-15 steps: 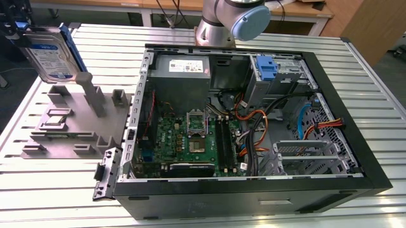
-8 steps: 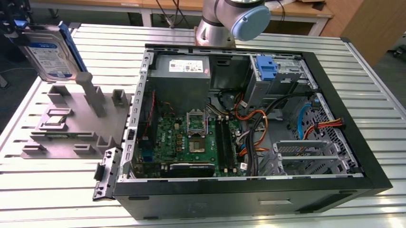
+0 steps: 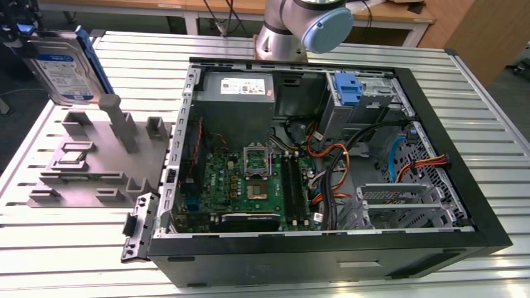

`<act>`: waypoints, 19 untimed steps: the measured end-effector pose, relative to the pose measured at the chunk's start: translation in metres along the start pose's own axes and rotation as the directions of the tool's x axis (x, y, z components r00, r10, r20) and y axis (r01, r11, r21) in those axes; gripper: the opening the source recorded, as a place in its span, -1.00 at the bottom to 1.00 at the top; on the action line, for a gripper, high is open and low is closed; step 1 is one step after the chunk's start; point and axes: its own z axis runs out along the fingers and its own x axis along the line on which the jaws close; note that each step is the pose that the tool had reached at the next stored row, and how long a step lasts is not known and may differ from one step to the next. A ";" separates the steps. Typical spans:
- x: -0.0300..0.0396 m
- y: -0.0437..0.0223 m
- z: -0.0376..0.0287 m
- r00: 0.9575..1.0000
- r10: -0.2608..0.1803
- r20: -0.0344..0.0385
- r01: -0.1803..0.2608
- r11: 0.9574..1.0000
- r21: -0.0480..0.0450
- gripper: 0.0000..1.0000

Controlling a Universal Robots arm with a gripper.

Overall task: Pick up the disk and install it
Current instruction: 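Pick up the disk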

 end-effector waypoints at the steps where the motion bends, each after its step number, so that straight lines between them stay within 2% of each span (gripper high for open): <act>1: 0.0000 0.0000 -0.0004 1.000 0.000 0.000 0.000 1.000 0.000 -0.26; 19: -0.0002 0.0001 -0.0056 1.000 0.000 0.000 0.000 1.000 0.000 -0.26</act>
